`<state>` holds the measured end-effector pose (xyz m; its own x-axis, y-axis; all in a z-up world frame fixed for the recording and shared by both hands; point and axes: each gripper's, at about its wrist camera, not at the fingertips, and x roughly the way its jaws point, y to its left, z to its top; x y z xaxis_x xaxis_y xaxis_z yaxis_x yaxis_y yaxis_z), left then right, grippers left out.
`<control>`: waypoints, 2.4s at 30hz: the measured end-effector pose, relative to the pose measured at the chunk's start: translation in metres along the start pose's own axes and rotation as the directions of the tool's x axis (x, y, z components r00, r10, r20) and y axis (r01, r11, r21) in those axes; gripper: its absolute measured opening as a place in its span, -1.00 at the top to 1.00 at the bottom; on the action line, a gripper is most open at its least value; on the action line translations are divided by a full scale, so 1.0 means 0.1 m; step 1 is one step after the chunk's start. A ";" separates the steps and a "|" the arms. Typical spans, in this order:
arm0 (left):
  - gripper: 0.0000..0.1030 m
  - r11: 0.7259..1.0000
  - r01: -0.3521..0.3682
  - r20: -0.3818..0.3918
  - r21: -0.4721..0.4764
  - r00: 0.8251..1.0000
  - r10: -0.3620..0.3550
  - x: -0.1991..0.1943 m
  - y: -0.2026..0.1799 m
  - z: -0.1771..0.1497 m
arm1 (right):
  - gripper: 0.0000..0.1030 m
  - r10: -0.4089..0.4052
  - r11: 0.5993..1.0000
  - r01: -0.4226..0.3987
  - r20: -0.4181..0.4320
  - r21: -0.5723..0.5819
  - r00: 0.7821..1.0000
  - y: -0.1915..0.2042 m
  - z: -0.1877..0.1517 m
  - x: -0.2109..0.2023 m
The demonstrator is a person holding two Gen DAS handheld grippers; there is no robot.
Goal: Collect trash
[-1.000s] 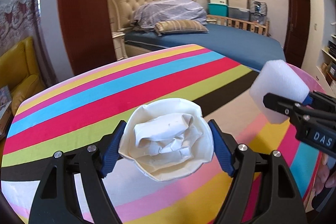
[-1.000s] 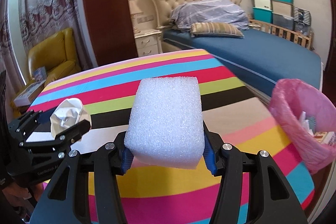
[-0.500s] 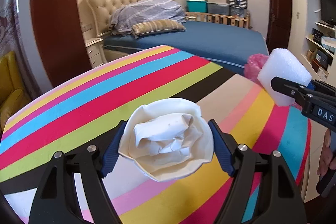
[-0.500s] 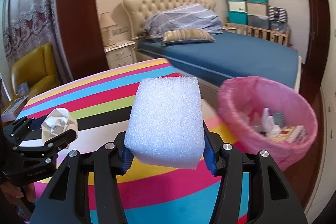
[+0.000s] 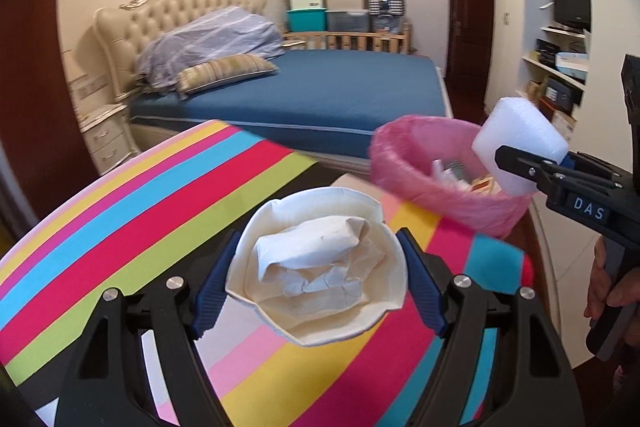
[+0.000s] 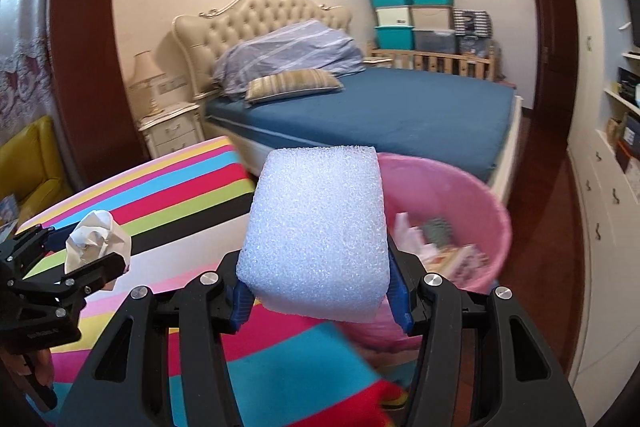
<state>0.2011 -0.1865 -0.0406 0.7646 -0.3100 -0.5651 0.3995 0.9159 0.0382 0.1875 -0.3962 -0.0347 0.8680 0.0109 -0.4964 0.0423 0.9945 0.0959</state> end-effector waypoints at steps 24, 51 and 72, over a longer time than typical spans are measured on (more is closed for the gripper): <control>-0.50 0.980 0.187 0.069 0.066 0.979 -0.192 1.00 -1.06 0.96 | -0.03 -0.048 0.998 0.048 -0.005 -0.030 0.999 -1.06 0.53 0.53; -0.91 1.000 -0.009 0.241 0.004 0.970 0.008 0.12 -0.32 0.94 | -0.65 -0.118 0.993 0.112 0.132 0.047 0.984 -0.72 0.67 -0.45; -0.91 0.998 0.052 0.251 0.020 0.966 -0.055 -0.91 -0.01 0.53 | -0.64 -0.206 0.978 0.207 0.045 -0.030 0.978 0.22 0.24 -1.11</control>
<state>0.1582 -0.1727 0.0548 0.8436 -0.4143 -0.3416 0.4487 0.8933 0.0249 0.1036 -0.3783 0.0431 0.8620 -0.1986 -0.4664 0.2064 0.9778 -0.0349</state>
